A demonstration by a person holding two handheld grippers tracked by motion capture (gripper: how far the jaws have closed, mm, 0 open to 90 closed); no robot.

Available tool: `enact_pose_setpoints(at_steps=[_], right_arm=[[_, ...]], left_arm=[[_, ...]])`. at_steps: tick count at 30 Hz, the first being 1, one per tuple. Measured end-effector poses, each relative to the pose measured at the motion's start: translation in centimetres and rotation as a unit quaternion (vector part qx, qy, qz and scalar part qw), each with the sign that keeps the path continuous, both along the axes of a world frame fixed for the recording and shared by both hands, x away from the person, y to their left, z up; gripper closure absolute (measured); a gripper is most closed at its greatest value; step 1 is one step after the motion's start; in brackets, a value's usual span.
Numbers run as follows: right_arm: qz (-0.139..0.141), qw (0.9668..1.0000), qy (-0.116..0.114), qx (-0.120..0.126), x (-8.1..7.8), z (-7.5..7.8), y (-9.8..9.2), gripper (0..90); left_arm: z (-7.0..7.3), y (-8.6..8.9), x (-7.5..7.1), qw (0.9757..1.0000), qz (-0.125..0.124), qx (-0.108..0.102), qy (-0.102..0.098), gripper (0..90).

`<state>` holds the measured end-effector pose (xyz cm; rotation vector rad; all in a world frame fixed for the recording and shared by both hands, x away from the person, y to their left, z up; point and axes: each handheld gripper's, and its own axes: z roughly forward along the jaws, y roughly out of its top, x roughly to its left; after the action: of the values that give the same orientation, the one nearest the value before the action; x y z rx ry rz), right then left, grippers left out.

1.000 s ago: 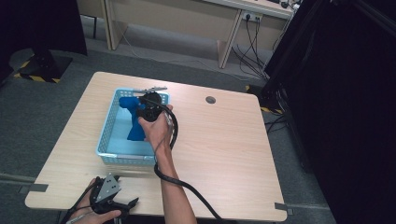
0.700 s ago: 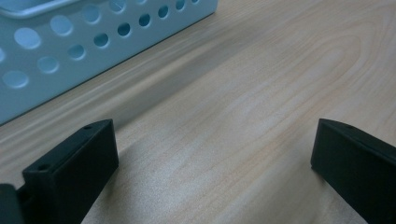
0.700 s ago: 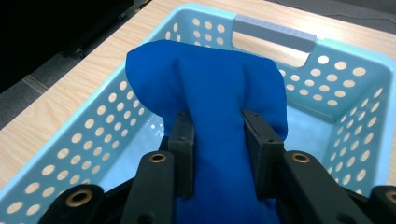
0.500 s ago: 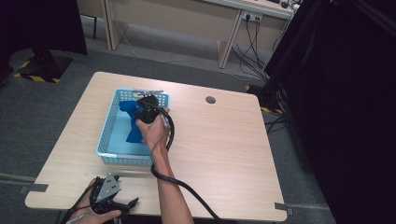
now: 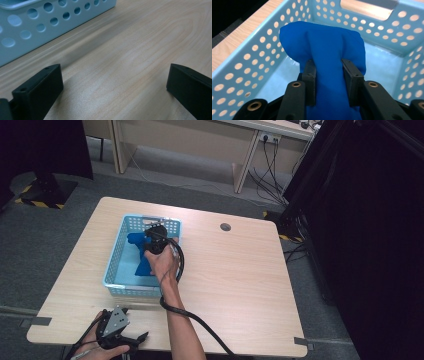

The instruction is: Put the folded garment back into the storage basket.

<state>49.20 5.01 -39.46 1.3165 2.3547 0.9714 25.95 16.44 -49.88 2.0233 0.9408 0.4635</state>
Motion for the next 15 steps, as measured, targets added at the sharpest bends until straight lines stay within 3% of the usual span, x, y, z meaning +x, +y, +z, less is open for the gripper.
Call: enact_pose_setpoints(at_steps=[15], right_arm=[[0.002,0.9998,0.02,-0.006,0.7,-2.2,0.9,67.8]], left_arm=[[0.0,0.0,0.0,1.0,0.0,0.0,0.0,0.0]])
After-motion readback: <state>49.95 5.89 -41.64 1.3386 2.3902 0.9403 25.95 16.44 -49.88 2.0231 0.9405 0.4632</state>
